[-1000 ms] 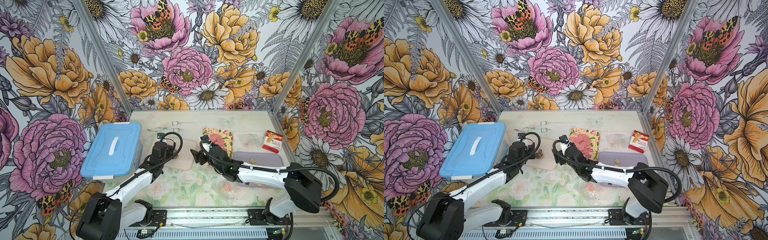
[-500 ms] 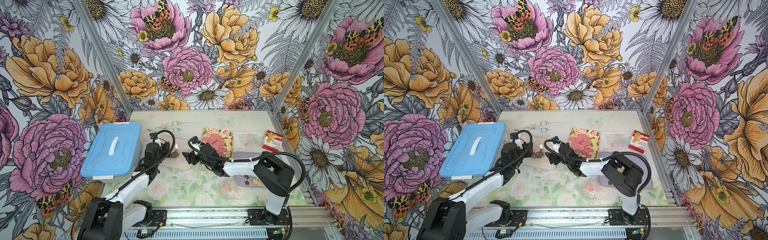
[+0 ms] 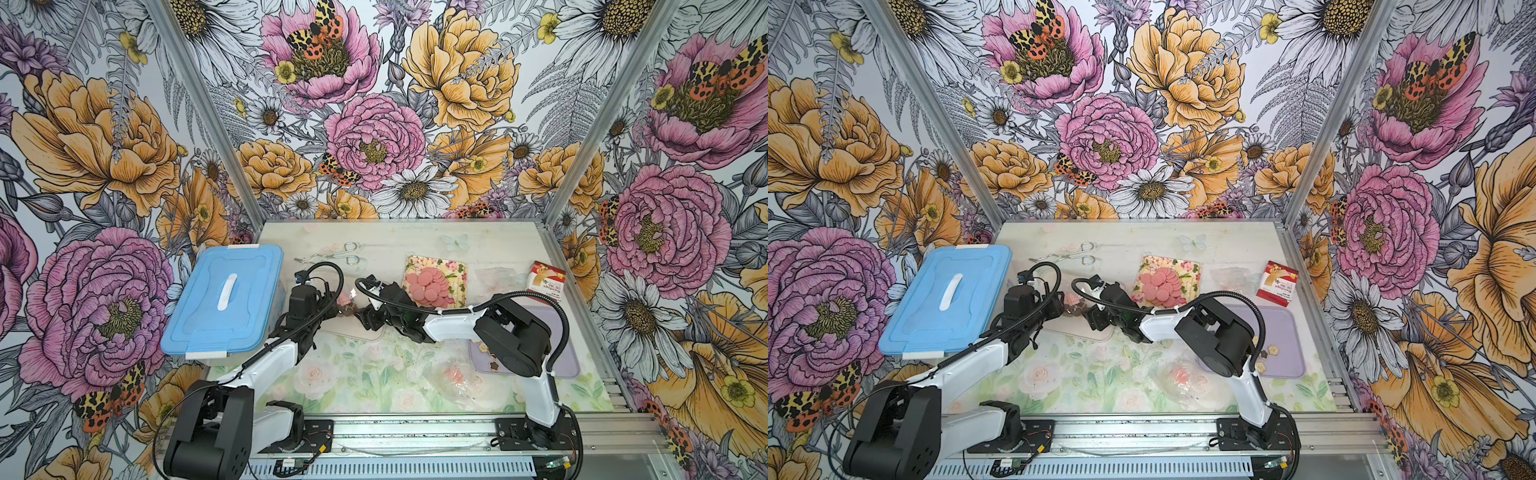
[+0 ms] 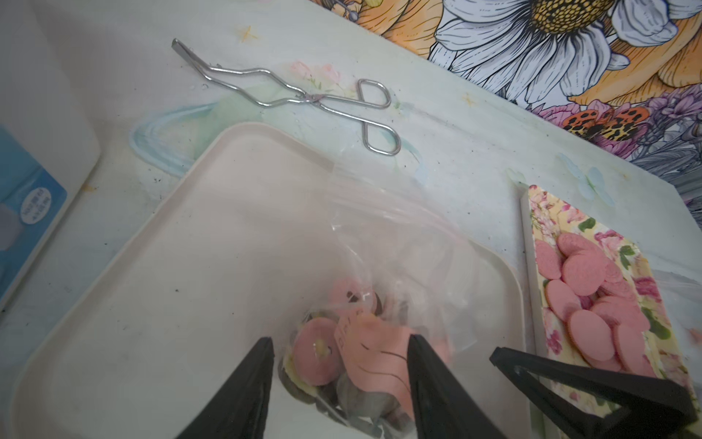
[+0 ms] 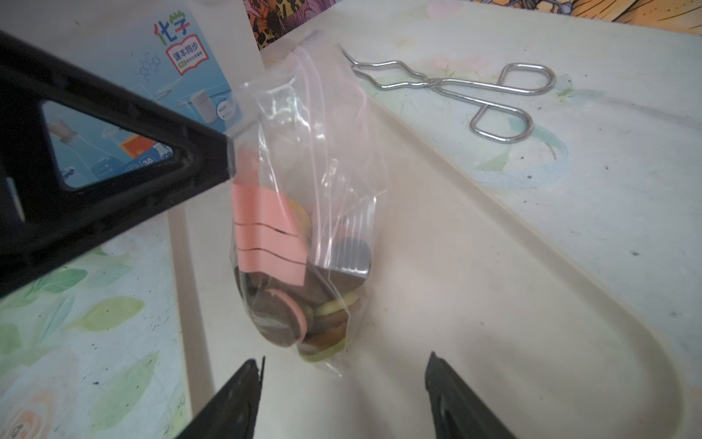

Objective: Pour cookies out of the ziploc bag
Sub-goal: 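Place the ziploc bag on the tray, then pour the cookies out of the ziploc bag onto the tray.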

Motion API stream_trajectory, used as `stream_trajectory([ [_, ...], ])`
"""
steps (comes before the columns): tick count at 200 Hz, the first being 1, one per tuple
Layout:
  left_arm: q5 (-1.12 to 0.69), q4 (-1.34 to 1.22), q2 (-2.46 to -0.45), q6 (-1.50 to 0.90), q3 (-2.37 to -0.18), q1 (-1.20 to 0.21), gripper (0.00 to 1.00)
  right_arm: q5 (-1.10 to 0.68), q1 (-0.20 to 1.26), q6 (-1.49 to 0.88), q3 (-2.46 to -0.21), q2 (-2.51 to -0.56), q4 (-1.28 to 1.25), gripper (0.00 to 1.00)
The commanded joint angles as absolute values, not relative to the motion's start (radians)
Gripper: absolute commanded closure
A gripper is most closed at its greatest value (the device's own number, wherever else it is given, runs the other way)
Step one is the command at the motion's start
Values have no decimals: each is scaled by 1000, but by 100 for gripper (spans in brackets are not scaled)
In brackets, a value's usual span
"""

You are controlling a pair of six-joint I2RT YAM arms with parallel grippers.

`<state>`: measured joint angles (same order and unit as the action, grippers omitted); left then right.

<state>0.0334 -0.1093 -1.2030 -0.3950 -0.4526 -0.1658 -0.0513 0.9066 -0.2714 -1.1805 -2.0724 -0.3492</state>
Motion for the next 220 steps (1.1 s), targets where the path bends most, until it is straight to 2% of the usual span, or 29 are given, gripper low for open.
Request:
stream_trajectory([
  [1, -47, -168, -1219, -401, -483, -150, 41, -78, 914, -278, -1214, -2114, -325, 33],
  [13, -54, -178, -1226, -405, -486, -150, 41, -85, 914, -276, -1226, -2130, -316, 39],
  [50, 8, -136, -1249, -421, -499, -137, 37, -112, 914, -265, -1250, -2158, -302, 46],
  [96, -10, -158, -1266, -432, -496, -129, 37, -116, 914, -243, -1271, -2168, -277, 46],
  [161, -2, -165, -1247, -445, -486, -119, 35, -140, 928, -218, -1316, -2202, -230, 57],
  [195, -16, -169, -1254, -445, -488, -118, 35, -149, 936, -209, -1334, -2220, -215, 67],
  [220, -27, -173, -1256, -447, -488, -120, 34, -151, 939, -204, -1338, -2226, -213, 78],
])
